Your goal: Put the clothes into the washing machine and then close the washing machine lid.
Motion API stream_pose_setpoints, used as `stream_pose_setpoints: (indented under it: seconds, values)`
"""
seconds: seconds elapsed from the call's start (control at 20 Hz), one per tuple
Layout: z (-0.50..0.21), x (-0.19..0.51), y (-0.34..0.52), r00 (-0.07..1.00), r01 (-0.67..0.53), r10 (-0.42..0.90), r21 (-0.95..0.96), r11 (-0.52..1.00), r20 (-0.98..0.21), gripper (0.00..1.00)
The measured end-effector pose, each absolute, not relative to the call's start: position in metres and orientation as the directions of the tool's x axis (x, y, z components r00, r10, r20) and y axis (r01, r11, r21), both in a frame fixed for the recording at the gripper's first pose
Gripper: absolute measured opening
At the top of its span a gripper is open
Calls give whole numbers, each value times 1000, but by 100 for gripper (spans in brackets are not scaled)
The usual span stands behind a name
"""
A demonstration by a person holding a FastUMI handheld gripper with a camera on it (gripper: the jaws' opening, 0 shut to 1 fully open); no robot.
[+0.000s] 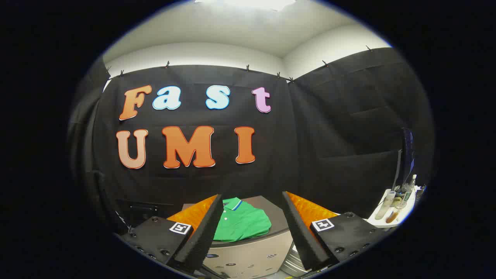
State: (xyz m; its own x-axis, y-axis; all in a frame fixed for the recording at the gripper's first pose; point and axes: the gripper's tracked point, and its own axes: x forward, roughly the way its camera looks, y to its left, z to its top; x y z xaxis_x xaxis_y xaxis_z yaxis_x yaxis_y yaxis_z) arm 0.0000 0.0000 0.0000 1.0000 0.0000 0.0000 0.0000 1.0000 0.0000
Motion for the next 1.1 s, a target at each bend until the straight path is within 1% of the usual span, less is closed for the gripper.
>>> stream_pose_setpoints:
  seconds: [0.15,0.4,0.6,0.75,0.85,1.1]
  values:
    - [7,12,-18,1000,-5,5,-28,1000,17,97]
    - [15,16,-44,1000,-14,14,-11,1000,24,97]
    - [21,10,-47,997,-69,71,-31,997,39,97]
    - [13,9,-44,996,-89,89,-10,996,13,97]
    - [11,10,-43,996,-92,92,16,996,16,97]
    - [-5,18,-41,998,-60,60,15,998,0,98]
